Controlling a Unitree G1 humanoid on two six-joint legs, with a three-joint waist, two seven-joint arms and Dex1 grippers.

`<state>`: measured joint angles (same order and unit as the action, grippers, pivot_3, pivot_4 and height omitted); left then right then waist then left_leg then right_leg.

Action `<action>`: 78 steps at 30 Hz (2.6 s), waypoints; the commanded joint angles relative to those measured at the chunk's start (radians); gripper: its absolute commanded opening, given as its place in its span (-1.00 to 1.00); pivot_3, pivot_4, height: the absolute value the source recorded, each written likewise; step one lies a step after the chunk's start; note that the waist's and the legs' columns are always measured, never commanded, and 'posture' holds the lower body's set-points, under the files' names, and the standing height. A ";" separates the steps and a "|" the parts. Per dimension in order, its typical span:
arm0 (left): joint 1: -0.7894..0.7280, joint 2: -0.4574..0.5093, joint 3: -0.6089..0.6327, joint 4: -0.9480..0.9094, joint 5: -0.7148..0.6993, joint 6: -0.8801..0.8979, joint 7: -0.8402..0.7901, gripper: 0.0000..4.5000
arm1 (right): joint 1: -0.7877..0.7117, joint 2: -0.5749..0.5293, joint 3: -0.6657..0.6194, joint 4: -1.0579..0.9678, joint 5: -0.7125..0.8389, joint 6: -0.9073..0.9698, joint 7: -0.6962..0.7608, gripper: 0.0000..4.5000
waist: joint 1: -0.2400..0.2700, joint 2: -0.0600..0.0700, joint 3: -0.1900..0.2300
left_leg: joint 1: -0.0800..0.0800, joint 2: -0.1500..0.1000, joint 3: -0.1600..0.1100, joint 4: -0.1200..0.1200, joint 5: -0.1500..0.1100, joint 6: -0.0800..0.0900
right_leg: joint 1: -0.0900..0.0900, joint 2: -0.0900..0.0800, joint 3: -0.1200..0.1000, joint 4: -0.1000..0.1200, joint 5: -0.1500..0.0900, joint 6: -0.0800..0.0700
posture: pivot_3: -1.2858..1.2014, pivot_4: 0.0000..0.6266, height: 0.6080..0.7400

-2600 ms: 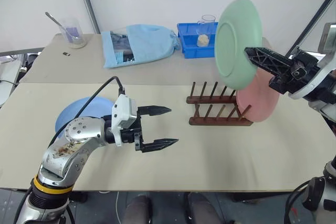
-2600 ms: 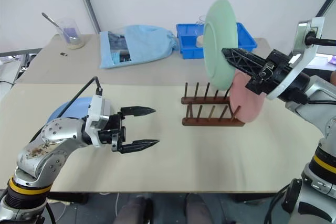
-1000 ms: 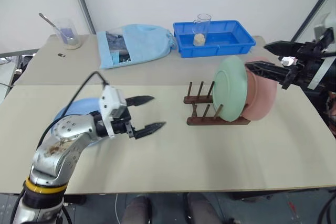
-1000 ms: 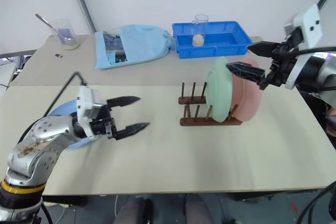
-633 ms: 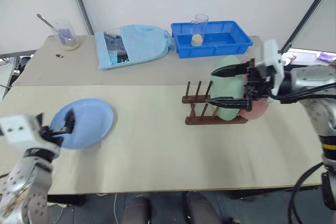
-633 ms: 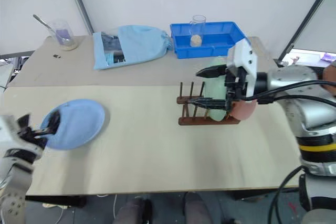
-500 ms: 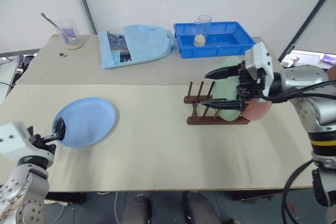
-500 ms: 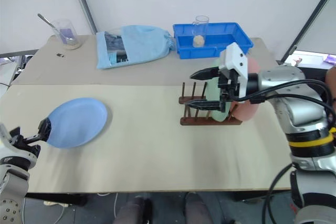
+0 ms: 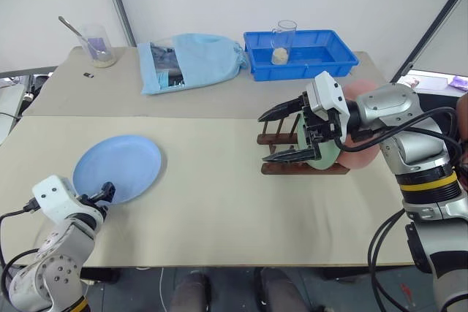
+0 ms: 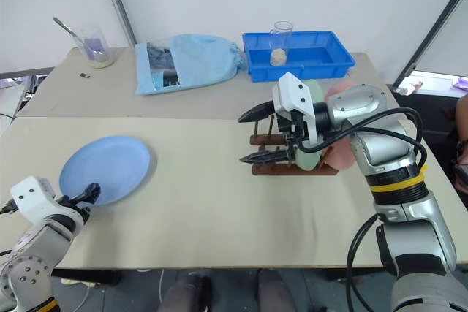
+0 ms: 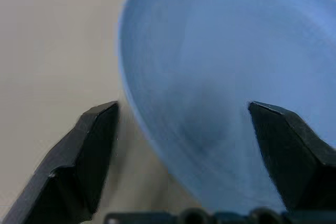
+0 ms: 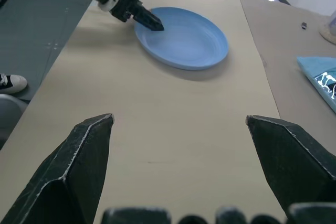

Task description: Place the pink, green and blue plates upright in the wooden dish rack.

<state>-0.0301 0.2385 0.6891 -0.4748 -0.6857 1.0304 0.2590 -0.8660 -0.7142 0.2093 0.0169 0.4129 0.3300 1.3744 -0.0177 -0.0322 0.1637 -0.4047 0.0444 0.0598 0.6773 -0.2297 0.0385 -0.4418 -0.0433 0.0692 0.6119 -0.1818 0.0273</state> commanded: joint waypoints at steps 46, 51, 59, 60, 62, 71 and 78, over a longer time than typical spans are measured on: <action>-0.694 -0.019 -0.053 0.203 -0.144 0.152 0.149 -0.33 | -0.207 0.471 0.284 0.494 -0.785 -0.601 -0.678 -1.00 | -0.018 -0.004 0.002 | -0.016 -0.002 -0.005 -0.005 0.009 -0.018 | -0.016 0.000 -0.001 0.002 0.010 0.007 | 0.03 -0.52 0.96; -0.752 0.128 0.063 0.235 -0.301 0.346 0.116 0.73 | -0.203 0.457 0.295 0.510 -0.808 -0.630 -0.689 -1.00 | -0.028 -0.005 0.002 | -0.016 -0.002 -0.006 -0.005 0.009 -0.018 | -0.016 0.000 -0.001 0.002 0.011 0.007 | 0.03 -0.52 0.96; -0.590 0.707 -0.057 0.291 -0.297 0.140 -0.680 0.98 | -0.194 0.505 0.188 0.475 -0.679 -0.554 -0.691 -1.00 | -0.055 -0.007 0.003 | -0.015 -0.002 -0.006 -0.012 0.013 -0.026 | -0.019 0.001 -0.002 0.003 0.010 0.006 | 0.03 -0.52 0.96; -0.557 0.744 -0.067 0.297 -0.284 0.098 -0.766 0.98 | -0.187 0.522 0.155 0.445 -0.629 -0.509 -0.674 -1.00 | -0.054 -0.007 0.003 | -0.014 -0.002 -0.006 -0.014 0.013 -0.027 | -0.019 0.000 -0.002 0.002 0.009 0.005 | 0.03 -0.52 0.96; -0.499 0.793 -0.087 0.312 -0.254 0.035 -0.881 0.98 | -0.171 0.544 0.112 0.388 -0.560 -0.440 -0.645 -1.00 | -0.053 -0.007 0.003 | -0.013 -0.002 -0.006 -0.017 0.014 -0.028 | -0.019 0.000 -0.002 0.002 0.009 0.004 | 0.03 -0.52 0.96; -0.297 0.764 -0.253 0.237 -0.085 -0.321 -1.183 0.98 | -0.017 0.558 -0.192 -0.161 0.047 0.312 -0.615 -1.00 | -0.015 -0.007 0.003 | -0.012 0.003 -0.005 -0.018 0.014 -0.028 | -0.019 0.000 -0.007 0.006 0.005 -0.002 | 0.03 -0.52 0.96; -0.370 0.686 -0.425 0.170 -0.054 -0.426 -1.276 0.98 | 0.046 0.402 -0.431 -0.435 0.415 0.683 -0.745 -1.00 | 0.000 -0.007 0.003 | -0.011 0.002 -0.003 -0.017 0.014 -0.028 | -0.019 0.001 -0.007 0.005 0.005 -0.002 | 0.03 -0.52 0.96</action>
<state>-0.3776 0.9248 0.2784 -0.2627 -0.7456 0.6412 -0.9844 -0.8119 -0.3001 -0.1611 -0.3367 0.7267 0.9460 0.6646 -0.0172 -0.0394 0.1669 -0.4159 0.0468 0.0571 0.6604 -0.2154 0.0109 -0.4603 -0.0417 0.0624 0.6165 -0.1775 0.0249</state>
